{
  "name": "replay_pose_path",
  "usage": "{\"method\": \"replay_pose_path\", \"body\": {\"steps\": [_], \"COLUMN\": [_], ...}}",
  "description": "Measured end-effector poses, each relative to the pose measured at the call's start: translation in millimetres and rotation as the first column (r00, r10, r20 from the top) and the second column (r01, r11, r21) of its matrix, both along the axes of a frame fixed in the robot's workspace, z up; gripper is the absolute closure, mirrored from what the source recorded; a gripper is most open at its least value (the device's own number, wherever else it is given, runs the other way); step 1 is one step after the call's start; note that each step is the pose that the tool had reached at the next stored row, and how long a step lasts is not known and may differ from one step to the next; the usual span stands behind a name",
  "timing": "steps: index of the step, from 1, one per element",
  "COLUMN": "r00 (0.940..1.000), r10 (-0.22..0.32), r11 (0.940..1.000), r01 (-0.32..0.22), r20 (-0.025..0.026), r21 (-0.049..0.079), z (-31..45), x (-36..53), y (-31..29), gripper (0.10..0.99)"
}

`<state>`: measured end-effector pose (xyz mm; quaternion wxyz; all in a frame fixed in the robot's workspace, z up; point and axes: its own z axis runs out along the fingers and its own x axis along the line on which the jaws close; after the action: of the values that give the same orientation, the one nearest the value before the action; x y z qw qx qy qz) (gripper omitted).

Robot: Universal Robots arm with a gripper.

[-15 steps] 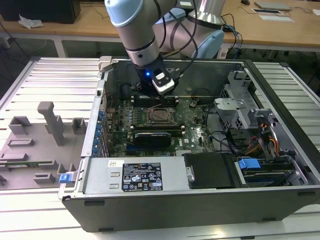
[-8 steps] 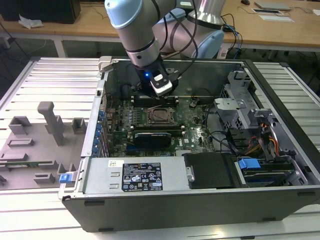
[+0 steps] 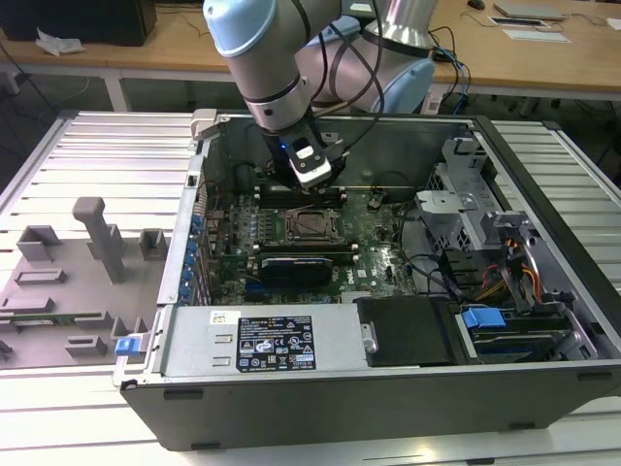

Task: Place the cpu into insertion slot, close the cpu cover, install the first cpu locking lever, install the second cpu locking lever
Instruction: 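Install the first cpu locking lever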

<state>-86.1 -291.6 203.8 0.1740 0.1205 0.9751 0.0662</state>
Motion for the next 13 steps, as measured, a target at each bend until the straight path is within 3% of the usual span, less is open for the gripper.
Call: {"method": "replay_pose_path", "body": {"steps": [13], "r00": [0.9984], "r10": [-0.056], "r11": [0.9984], "r01": [0.056], "r20": [-0.0002], "r21": [0.005], "z": [-4.8], "x": [0.0], "y": [5.5], "gripper": [0.980]}}
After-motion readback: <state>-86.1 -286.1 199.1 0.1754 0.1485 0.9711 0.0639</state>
